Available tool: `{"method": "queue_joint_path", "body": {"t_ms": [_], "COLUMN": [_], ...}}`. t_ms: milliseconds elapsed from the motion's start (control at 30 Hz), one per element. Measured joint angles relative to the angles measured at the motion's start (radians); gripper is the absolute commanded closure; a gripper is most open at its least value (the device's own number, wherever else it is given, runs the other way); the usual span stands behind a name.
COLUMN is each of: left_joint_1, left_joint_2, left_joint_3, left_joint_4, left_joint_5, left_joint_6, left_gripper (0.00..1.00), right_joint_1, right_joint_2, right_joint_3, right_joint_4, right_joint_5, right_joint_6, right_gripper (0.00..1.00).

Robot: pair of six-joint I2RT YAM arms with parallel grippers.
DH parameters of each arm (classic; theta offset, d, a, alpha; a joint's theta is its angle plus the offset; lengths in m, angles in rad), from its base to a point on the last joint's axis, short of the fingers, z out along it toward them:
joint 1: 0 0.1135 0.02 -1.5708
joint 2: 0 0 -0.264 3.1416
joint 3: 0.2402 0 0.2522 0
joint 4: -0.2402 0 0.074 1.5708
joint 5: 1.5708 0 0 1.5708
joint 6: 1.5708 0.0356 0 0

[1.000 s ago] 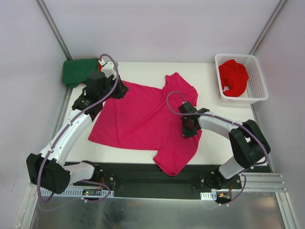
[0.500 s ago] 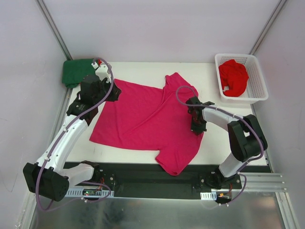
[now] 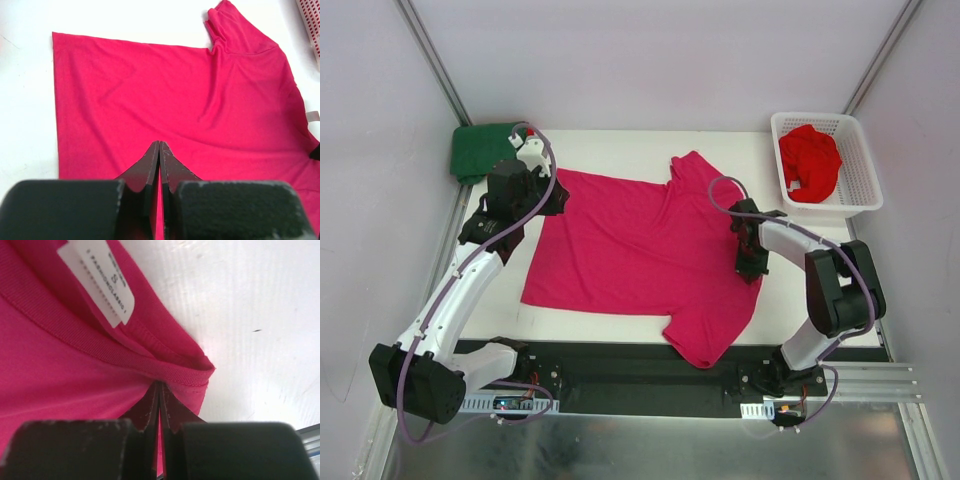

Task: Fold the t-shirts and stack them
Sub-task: Flatten out the tshirt

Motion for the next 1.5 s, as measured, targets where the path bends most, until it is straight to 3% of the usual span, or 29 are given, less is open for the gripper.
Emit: {"method": "queue_joint_path", "body": {"t_ms": [533,733,900,1100,1300,1500], "left_joint_1": [0.009,0.009,0.005,-0.021,-0.034,-0.034], "left_joint_2": [-0.014,0.003,0.111,0.347,0.624,0.761], "left_joint_3": [-0.035,-0.045,-0.049,-0.029,0.103,0.252], "left_joint_4": [-0.001,0.006,0.074,0.16,0.191,0.192], "left_joint_5": [-0.011,0.012,0.069,0.09,0.11,0.113], "left_joint_6": [0.002,-0.023,-0.076,-0.114,-0.13,-0.127], "left_gripper": [1.0,1.0,1.0,1.0,1.0,1.0], "right_joint_1": [-0.156,-0.113,-0.047,-0.016,0.019,0.023], "right_joint_2": [-0.008,-0.181,-0.27,-0.068,0.245,0.407], "right_joint_3": [0.01,0.018,0.117,0.288,0.504,0.658], "right_joint_4": [-0.022,-0.014,0.02,0.068,0.072,0.061], "right_joint_5": [-0.015,-0.072,-0.162,-0.267,-0.327,-0.349], "right_joint_6": [-0.076,-0.103,-0.136,-0.171,-0.194,-0.2], "right_gripper": [0.99,0.99,0.99,0.99,0.99,0.99]}}
